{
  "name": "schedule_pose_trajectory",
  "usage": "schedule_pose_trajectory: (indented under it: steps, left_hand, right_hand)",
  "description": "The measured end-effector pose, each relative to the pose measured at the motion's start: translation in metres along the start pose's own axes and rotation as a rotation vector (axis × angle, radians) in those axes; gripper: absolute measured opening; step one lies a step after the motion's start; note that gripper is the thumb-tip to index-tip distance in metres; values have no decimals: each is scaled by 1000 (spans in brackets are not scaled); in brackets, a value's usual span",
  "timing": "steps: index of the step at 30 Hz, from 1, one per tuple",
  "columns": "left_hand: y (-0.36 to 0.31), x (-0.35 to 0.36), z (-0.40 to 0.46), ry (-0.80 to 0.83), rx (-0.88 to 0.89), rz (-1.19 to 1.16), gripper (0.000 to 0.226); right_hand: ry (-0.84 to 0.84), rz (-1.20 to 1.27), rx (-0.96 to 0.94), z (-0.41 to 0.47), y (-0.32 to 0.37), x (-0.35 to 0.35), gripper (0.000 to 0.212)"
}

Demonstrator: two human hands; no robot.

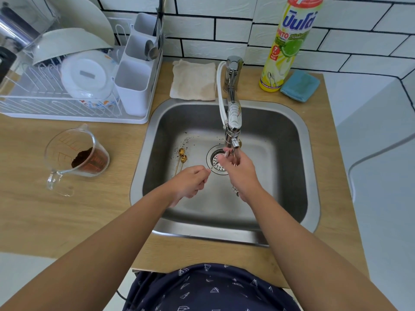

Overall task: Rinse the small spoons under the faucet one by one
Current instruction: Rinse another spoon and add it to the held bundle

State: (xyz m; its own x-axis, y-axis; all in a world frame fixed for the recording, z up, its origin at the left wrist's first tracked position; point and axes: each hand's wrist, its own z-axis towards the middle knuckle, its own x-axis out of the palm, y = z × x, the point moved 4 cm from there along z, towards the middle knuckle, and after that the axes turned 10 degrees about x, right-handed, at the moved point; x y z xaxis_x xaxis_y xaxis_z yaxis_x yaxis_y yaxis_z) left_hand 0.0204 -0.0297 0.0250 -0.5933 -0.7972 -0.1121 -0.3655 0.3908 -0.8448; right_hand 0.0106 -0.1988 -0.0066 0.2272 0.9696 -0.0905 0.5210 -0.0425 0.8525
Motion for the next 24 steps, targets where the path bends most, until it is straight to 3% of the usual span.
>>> schedule_pose_trajectory:
  steps: [2,3,7,13,15,18,22,24]
  left_hand:
    - [-1,1,1,-39,25,31,32]
    - [0,1,0,-60,32,64,31]
    - [3,-3,-3,-106,88,109,30]
    - [-8,-6,0,-163,151,320,34]
    - [-3,-6,-3,-138,135,356,32]
    - [1,-5,-7,-121,115,346,30]
    - [0,-5,-7,-112,86,276,30]
    - [0,-3,-8,-78,83,233,28]
  right_hand:
    - [34,-85,-40,-6,-4,7,46]
    - [26,-96,-47,-6,-4,8,48]
    - [-31,20,-25,1,10,1,4]
    - [1,-187,-55,-4,5,10,21]
    - [-50,-131,-41,-2,8,2,6]
    - [-100,-37,3,3,7,-3,24]
    - [86,14,42,-6,-3,18,13]
    - [68,25,48,-8,-4,18,13]
